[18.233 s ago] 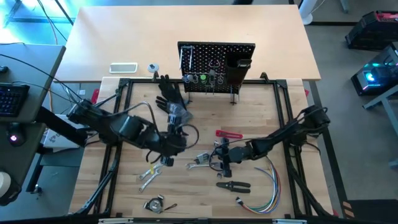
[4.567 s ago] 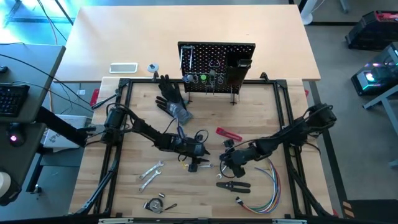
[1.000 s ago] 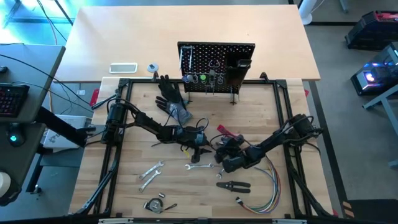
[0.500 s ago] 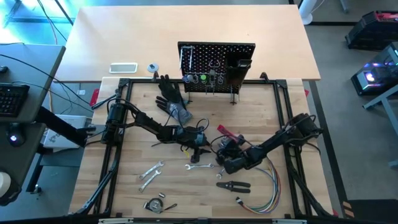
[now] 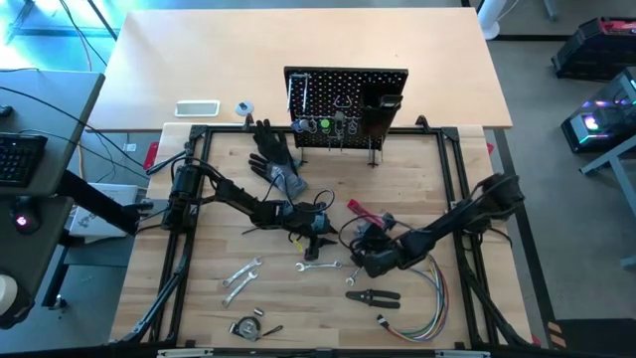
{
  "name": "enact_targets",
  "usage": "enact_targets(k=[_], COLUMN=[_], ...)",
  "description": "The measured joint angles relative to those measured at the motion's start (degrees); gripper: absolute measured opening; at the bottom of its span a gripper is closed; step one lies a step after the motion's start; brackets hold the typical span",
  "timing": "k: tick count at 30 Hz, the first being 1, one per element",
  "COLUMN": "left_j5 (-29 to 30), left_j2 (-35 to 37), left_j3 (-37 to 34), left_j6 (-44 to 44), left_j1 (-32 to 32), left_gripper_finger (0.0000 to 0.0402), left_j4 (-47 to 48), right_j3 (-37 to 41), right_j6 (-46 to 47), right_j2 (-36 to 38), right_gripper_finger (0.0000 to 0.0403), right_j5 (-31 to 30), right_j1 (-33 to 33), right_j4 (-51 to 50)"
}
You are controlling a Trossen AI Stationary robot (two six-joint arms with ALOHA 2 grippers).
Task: Hang tools onto peg board
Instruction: Put the silver socket into the black bin on the pegboard
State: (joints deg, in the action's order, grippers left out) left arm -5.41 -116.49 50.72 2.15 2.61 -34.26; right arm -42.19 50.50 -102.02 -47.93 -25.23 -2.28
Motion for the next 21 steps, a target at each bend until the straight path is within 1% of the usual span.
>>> enact_targets(k=[10,18,21], left_j5=[0.0,0.0,0.0], left_j2=[0.0,0.0,0.0], left_j3=[0.0,0.0,0.0], left_j6=[0.0,0.0,0.0], left_j1=[0.0,0.0,0.0], left_gripper_finger=[0.0142,0.0142,0.0142], left_j4=[0.1,0.2,0.2], right_j3=[-0.1,-0.1,-0.1], right_j6=[-4.4,-10.9,-14.0], right_j2=[6.6,16.6,21.0], right_gripper_finger=[0.0055,0.0055,0.0056], right_j5=[-0.8,-1.1,-0.2], right_j1=[0.0,0.1,0.1], right_j4=[-1.7,-1.8,-1.8])
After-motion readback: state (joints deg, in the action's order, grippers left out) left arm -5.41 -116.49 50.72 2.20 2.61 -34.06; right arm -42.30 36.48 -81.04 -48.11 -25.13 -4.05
